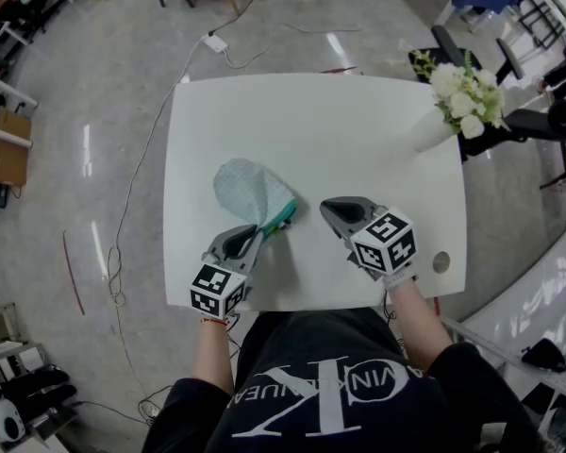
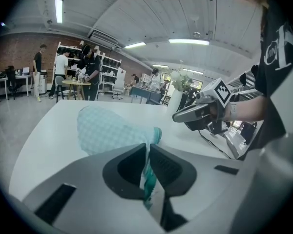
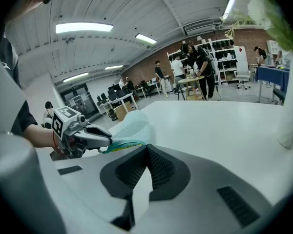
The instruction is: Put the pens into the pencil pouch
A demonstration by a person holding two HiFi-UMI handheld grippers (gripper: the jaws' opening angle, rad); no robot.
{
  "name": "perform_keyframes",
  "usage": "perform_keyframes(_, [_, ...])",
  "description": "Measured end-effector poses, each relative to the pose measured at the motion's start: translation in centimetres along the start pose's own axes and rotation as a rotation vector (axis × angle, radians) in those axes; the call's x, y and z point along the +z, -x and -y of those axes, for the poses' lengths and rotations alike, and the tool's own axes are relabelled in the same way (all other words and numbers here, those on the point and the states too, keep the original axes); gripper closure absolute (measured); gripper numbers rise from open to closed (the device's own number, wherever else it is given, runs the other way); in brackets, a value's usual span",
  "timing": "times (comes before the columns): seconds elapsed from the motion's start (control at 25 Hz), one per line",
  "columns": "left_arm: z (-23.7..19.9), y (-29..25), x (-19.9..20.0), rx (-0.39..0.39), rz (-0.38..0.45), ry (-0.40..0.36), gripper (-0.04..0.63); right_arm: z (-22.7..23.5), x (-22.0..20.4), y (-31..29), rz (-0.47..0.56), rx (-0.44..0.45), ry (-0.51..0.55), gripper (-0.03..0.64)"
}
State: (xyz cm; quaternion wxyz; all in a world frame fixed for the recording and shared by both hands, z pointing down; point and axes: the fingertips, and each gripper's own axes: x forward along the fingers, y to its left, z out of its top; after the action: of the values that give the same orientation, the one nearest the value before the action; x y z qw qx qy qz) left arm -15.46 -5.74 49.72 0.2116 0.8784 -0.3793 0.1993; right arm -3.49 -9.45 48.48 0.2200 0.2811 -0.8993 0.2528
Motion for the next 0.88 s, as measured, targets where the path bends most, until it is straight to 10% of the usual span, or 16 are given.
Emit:
perform_keyframes(0.44, [-3.4,2.2,2.7,0.103,0.162,0.14,0.526,0.2,0.7,0.1,0.032,-0.014,-0.003,0.607])
perform_keyframes(0.88, [-6.6,6.1,7.4,0.315,0.325,0.071,0.591,0.9,5.0,2.8,0.223,-0.069,0.065,0.607])
